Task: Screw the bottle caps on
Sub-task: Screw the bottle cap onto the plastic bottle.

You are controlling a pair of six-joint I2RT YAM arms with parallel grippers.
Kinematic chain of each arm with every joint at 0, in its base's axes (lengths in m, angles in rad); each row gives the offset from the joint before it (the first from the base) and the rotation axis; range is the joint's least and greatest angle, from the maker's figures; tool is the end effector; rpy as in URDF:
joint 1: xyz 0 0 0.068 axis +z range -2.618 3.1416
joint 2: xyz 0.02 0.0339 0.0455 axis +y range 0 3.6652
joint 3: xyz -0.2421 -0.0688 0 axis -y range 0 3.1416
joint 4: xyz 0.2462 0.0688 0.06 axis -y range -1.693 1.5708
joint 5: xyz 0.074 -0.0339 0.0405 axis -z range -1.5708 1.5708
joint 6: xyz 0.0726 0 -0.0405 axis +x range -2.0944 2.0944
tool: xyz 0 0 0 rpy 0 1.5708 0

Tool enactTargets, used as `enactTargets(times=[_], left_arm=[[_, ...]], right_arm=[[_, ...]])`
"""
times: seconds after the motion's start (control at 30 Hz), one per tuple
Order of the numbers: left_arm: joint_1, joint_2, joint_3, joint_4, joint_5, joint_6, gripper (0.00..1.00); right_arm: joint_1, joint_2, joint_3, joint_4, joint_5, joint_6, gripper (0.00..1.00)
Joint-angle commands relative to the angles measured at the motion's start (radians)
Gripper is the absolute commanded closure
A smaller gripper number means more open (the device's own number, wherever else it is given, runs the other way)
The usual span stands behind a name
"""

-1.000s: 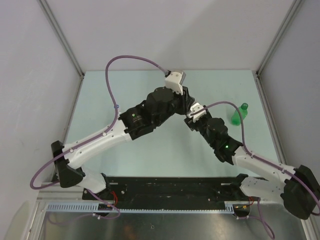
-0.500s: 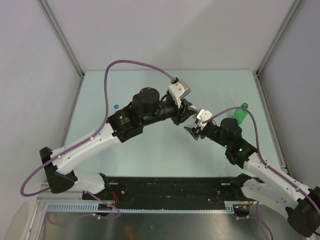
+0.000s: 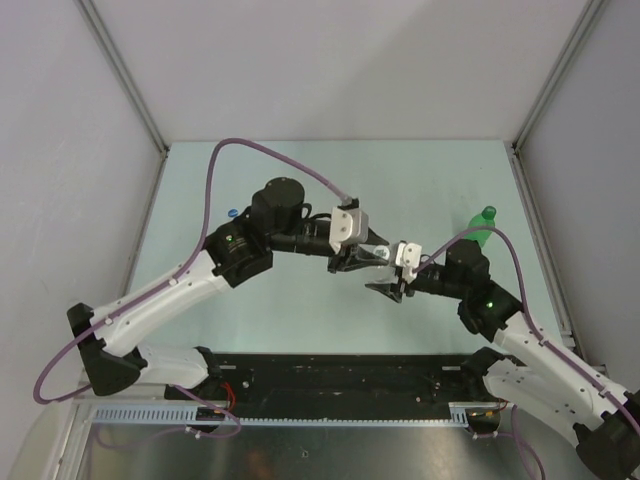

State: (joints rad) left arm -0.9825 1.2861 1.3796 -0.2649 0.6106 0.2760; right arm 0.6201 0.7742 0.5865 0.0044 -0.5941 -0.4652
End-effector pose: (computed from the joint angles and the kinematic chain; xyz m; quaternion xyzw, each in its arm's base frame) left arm 0.1446 -0.2918 0.4058 0.5859 0.4760 -0.4282 0.4967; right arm 0.1651 0.1678 0.2713 -0.5399 0.5329 0.2717 0.5922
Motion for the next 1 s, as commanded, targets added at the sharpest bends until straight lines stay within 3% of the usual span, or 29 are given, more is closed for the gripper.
enactTargets(times=[0.0,0.27,0.53,0.63,0.7,0.77,0.97], left_arm=[[-0.018,0.044,-0.070,-0.179,0.266,0.185,1.00],[-0.009,0.036,-0.096,-0.262,0.371,0.407,1.00],[0.014,0.044,-0.094,-0.329,0.427,0.523,1.00],[0.021,0.048,-0.074,-0.333,0.426,0.517,0.88],[0.032,0.046,-0.060,-0.333,0.433,0.511,0.69],[0.045,0.044,-0.037,-0.334,0.438,0.500,0.56],[0.071,0.031,0.003,-0.334,0.459,0.491,0.32]], right_arm=[[0.006,-0.029,0.039,0.045,-0.181,-0.036,1.00],[0.005,-0.052,0.039,-0.059,-0.347,-0.127,1.00],[0.004,-0.058,0.039,-0.148,-0.446,-0.205,1.00],[0.005,-0.059,0.039,-0.140,-0.418,-0.190,1.00],[0.005,-0.056,0.039,-0.140,-0.393,-0.188,1.00],[0.005,-0.055,0.039,-0.143,-0.372,-0.191,1.00],[0.001,-0.057,0.039,-0.153,-0.361,-0.209,1.00]])
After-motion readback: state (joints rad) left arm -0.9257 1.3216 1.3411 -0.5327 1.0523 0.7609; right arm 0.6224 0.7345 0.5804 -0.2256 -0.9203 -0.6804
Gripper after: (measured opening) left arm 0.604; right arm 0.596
